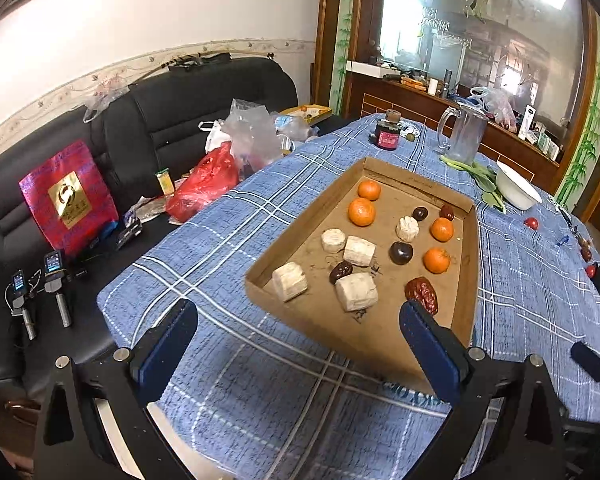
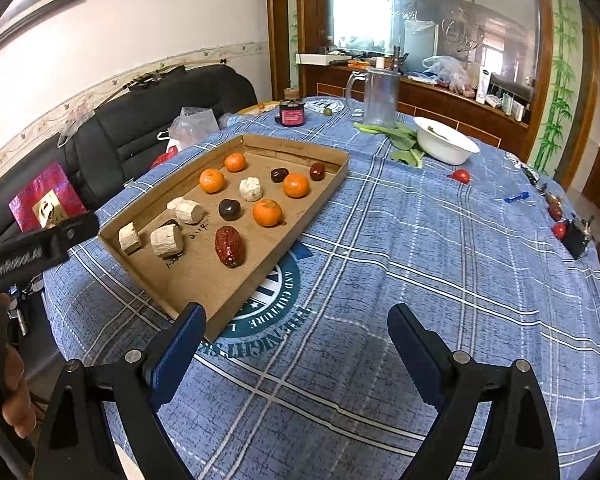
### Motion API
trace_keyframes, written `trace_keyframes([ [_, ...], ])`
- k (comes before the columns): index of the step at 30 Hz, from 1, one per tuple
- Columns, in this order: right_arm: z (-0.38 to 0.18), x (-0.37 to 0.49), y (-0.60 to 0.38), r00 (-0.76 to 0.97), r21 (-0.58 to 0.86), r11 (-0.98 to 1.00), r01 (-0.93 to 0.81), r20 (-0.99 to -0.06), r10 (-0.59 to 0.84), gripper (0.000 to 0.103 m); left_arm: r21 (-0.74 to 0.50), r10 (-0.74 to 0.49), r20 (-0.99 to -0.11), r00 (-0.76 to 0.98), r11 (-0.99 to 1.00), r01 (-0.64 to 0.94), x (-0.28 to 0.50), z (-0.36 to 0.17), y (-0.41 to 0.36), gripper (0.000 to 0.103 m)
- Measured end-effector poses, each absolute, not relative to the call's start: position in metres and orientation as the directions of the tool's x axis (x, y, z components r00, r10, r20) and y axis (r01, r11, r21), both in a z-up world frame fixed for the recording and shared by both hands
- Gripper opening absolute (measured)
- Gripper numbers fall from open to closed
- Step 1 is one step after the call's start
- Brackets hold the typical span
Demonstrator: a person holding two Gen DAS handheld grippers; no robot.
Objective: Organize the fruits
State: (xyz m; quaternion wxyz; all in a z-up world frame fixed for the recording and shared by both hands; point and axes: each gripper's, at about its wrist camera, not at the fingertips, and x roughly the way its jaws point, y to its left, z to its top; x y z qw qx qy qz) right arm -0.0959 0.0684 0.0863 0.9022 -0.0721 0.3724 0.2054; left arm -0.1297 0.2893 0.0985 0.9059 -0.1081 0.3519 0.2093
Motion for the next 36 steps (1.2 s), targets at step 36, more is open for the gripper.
trace_keyframes([
  [36, 0.086, -0.108, 0.090, 0.689, -0.031, 0.949, -0.314, -0.696, 0.205, 0.095, 0.056, 0.281, -0.607, 0.743, 0.948, -0.313, -0.136, 0.080, 0.285, 0.101],
])
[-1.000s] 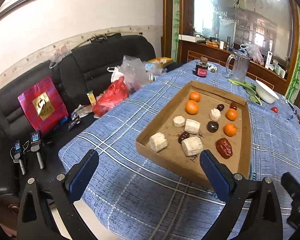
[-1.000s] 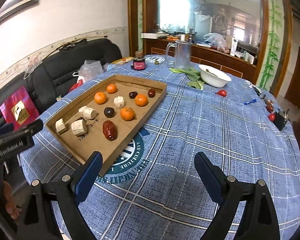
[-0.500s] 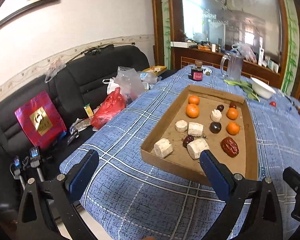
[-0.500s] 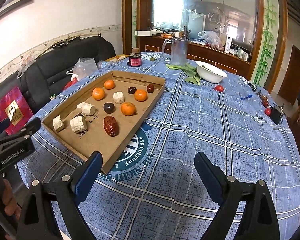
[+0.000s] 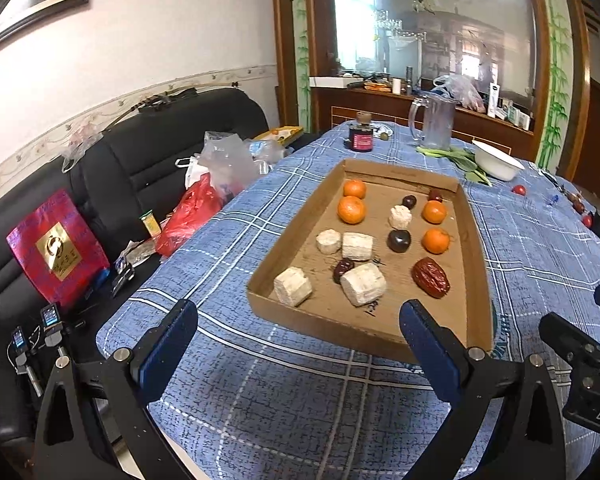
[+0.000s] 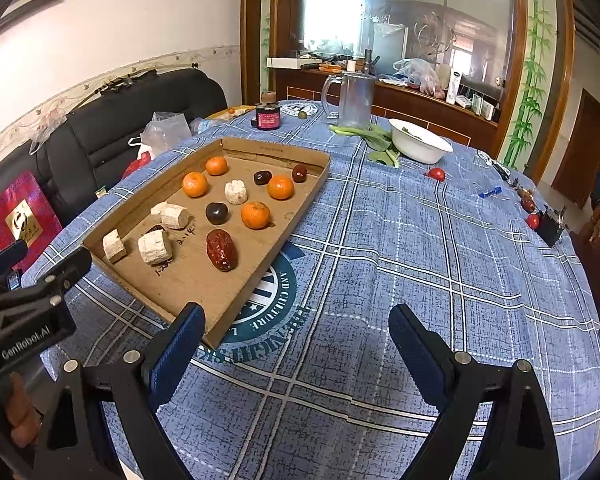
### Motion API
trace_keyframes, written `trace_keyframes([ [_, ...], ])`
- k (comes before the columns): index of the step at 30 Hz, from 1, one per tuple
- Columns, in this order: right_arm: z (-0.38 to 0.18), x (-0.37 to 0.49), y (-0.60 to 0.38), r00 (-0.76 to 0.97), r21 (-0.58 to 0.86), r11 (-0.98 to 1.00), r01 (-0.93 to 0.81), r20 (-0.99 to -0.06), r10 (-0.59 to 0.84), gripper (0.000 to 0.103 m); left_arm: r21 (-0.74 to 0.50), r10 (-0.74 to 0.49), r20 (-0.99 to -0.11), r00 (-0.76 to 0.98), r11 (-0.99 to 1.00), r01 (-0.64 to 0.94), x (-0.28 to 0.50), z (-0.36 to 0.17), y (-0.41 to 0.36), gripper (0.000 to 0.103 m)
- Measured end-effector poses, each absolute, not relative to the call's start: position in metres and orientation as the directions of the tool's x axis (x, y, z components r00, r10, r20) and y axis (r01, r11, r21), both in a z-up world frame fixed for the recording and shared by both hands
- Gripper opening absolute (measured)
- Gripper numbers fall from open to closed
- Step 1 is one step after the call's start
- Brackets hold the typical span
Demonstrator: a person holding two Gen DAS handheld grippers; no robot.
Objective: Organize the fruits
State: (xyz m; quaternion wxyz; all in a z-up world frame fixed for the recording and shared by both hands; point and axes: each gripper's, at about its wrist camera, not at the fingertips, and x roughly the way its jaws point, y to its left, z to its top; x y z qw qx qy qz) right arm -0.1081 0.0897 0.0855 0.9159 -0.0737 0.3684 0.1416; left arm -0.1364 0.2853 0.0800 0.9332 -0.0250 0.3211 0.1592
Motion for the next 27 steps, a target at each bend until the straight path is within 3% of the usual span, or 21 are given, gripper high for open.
trace_keyframes([
  [13, 0.101, -0.118, 0.085, 0.747, -0.044, 0.949, -0.313, -0.629, 0.217, 0.095, 0.028, 0.247, -0.584, 0.773, 0.958, -0.285, -0.138, 0.084, 0.278, 0.101],
  [27, 0.095, -0.114, 0.077, 0.726, -0.032, 0.959, -0.282, -0.661, 0.191, 0.095, 0.050, 0.243, -0.594, 0.767, 0.963, -0.266, -0.135, 0.087, 0.269, 0.101],
])
